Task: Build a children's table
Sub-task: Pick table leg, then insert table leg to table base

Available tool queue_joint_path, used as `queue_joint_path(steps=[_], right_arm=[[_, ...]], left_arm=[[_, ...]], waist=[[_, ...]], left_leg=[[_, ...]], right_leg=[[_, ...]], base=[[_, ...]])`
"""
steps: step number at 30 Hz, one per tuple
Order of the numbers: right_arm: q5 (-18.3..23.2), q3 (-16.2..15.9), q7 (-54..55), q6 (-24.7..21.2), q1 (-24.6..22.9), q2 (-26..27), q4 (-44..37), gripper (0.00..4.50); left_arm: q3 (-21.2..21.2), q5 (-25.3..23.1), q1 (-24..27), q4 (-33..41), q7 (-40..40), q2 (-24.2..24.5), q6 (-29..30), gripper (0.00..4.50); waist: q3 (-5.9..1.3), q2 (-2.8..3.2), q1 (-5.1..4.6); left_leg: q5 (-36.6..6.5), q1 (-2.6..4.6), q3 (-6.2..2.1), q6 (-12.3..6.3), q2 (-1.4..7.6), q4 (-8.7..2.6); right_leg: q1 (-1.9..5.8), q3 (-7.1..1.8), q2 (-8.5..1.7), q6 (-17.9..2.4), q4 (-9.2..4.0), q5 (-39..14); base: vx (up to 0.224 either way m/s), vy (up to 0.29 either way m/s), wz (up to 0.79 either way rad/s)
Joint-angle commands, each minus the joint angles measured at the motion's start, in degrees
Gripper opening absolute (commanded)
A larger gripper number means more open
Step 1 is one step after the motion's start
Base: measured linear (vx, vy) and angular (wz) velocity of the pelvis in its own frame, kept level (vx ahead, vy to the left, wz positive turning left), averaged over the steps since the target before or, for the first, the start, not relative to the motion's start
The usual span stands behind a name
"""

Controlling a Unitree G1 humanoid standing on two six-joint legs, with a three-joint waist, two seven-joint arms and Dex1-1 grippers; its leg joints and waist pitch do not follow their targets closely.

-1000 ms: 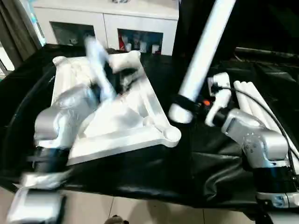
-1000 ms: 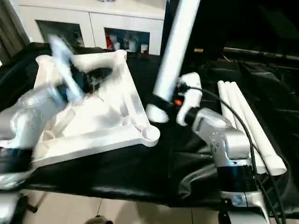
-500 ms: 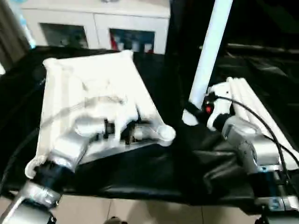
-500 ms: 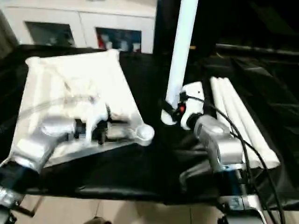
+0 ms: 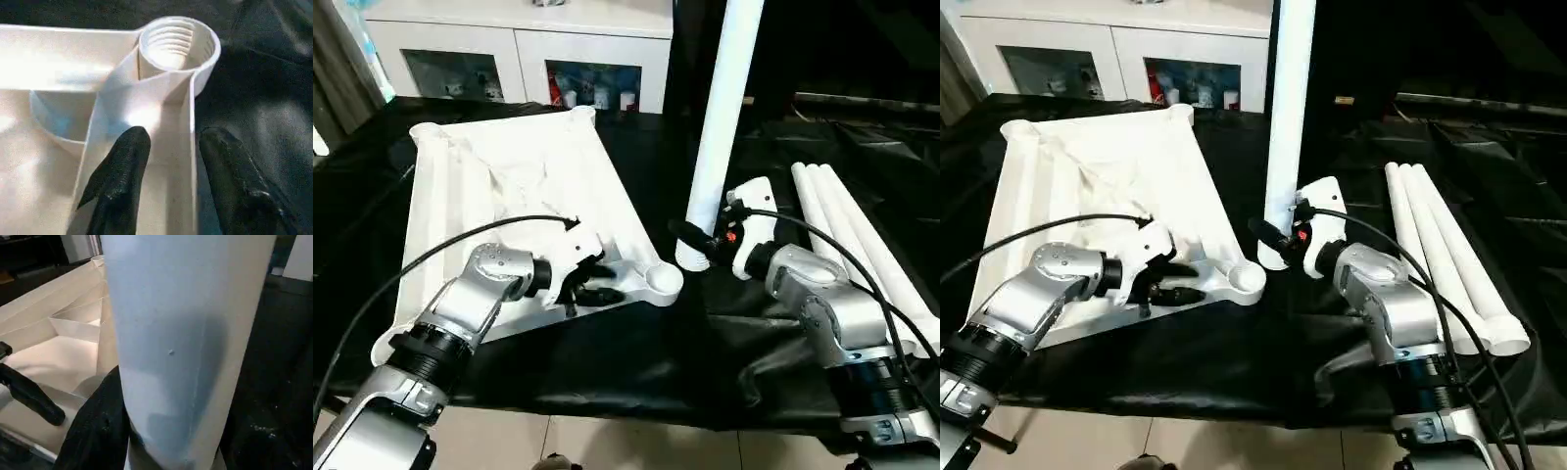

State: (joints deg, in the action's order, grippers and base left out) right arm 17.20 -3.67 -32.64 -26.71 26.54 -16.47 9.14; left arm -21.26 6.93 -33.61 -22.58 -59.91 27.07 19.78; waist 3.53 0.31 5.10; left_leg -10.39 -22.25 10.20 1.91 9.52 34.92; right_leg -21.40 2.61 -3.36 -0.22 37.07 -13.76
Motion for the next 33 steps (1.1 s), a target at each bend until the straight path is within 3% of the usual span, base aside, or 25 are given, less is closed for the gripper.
queue_joint_path(steps=[1,4,7,15,19,21,32,33], right_arm=[[0.3,0.5,-0.4,0.0,0.3,-0.4,-0.5,1.93],[0.0,0.4,-0.6,0.1,0.8,-0.3,0.0,1.93],[0.3,0.4,-0.9,-0.2,1.0,-0.2,0.0,1.93],[0.8,0.4,-1.5,-1.6,1.4,0.2,-0.3,1.93],[2.4,0.4,-2.9,-3.4,2.0,0.5,-0.8,1.93],[3.3,0.4,-3.9,-4.5,2.1,0.4,-1.0,1.93],[2.5,-1.1,-6.0,-5.3,3.7,0.3,1.8,1.93],[2.2,-1.2,-6.1,-4.8,4.4,0.7,3.0,1.93]], left_arm=[[0.0,0.1,0.3,1.9,-1.1,0.7,1.3,1.72],[-0.2,0.2,1.1,3.7,-1.6,1.2,2.8,1.33],[-0.3,-0.7,1.2,3.9,-0.6,1.2,3.3,1.25],[-0.7,-1.9,1.8,4.8,-0.2,1.2,4.6,0.47],[-1.3,-3.1,2.2,4.9,0.5,1.0,4.6,0.37],[-1.6,-3.8,2.3,4.7,0.6,0.9,4.3,0.04],[-3.4,-5.8,3.0,5.2,0.2,0.7,4.0,0.00],[-3.3,-5.7,3.1,5.1,0.1,0.4,4.2,0.00]], waist=[[-4.30,0.51,0.07],[-4.25,0.31,0.04],[-4.23,0.10,0.06],[-4.19,0.04,0.14],[-4.11,-0.17,0.03],[-4.10,-0.19,0.05],[-4.08,-0.31,-0.05],[-4.07,-0.53,-0.03]], left_leg=[[-6.1,1.49,-1.44,0.44,3.72,-4.04],[-6.0,1.49,-1.41,0.27,3.76,-4.09],[-5.8,1.46,-1.33,0.03,3.68,-4.05],[-5.4,1.43,-1.37,-0.31,3.73,-4.08],[-5.7,1.42,-1.32,-0.69,3.73,-4.11],[-5.8,1.36,-1.33,-0.59,3.71,-4.11],[-5.8,1.46,-1.28,-0.12,3.72,-4.17],[-5.8,1.44,-1.22,-0.12,3.72,-4.15]], right_leg=[[2.40,-2.85,-5.31,-15.2,-3.73,4.4],[2.33,-2.82,-5.28,-15.2,-3.69,3.9],[2.34,-2.89,-5.30,-15.0,-3.83,3.3],[2.27,-2.89,-5.37,-14.8,-3.87,2.7],[2.23,-2.89,-5.32,-14.6,-4.01,1.7],[2.28,-2.91,-5.33,-14.5,-4.02,1.2],[1.99,-2.87,-5.33,-14.2,-4.13,-0.4],[2.03,-2.92,-5.34,-14.2,-4.16,-0.4]], base=[[0.000,0.000,0.00],[0.000,0.000,0.00],[0.000,0.000,0.00],[0.000,0.000,0.00],[0.000,0.000,0.00],[0.000,0.000,0.00],[0.000,0.000,0.00],[0.000,0.000,0.00]])
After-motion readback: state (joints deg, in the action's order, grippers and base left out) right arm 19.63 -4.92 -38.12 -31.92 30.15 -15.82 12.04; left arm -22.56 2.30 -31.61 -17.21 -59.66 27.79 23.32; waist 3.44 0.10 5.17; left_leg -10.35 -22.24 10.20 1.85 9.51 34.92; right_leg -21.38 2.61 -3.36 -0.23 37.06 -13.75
